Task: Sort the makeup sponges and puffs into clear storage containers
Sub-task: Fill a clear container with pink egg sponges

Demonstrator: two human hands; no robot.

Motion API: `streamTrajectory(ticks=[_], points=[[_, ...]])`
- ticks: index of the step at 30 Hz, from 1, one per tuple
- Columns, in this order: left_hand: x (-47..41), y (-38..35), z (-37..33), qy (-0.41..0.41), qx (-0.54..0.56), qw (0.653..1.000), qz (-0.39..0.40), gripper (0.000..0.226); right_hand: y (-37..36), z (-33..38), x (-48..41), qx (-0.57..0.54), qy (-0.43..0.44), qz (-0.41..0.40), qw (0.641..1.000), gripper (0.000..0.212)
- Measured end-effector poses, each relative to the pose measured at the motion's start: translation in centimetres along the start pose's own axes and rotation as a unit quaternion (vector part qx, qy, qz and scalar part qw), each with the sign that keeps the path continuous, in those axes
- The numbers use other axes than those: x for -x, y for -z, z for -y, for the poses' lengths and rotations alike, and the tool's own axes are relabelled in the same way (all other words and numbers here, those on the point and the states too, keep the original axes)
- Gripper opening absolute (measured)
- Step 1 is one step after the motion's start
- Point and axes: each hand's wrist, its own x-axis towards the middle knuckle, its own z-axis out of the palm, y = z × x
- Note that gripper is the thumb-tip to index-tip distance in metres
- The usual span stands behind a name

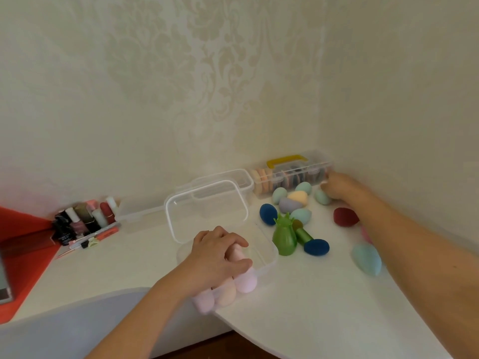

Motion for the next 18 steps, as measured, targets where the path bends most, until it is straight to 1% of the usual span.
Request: streamTrajectory(ticks=[6, 9, 11, 12, 14, 16, 18], points=[[0.1, 0.1, -0.2, 0.001, 0.013, 1.0, 0.003, 0.029, -0.1, 0.2, 0.0, -0.038, -0.001, -0.017, 0.999, 0.046], [0.1, 0.2, -0.3, 0.005, 0.021, 1.0, 0.003, 0.032, 0.0, 0.2, 0.1, -0.097, 0.003, -0.046, 0.994, 0.038], [0.2, 0.4, -0.5, 0.008, 0.03, 1.0, 0.003, 0.033, 0.2, 0.3, 0.3, -0.145, 0.014, -0.082, 0.986, 0.034], [0.3, 0.5, -0.6, 0.01, 0.035, 0.999, 0.002, 0.033, 0.6, 0.6, 0.4, -0.16, 0.019, -0.102, 0.982, 0.035], [0.5, 0.5, -0.7, 0.01, 0.039, 0.999, 0.0, 0.034, 1.9, 1.2, 0.6, -0.159, 0.023, -0.127, 0.979, 0.043], [0.6, 0.6, -0.8, 0.005, 0.036, 0.999, -0.005, 0.034, 3.7, 2.0, 1.0, -0.159, 0.031, -0.131, 0.978, 0.049], [0.6, 0.6, -0.8, 0.006, 0.042, 0.999, -0.008, 0.033, 5.4, 2.9, 2.2, -0.17, 0.064, -0.117, 0.976, 0.047]])
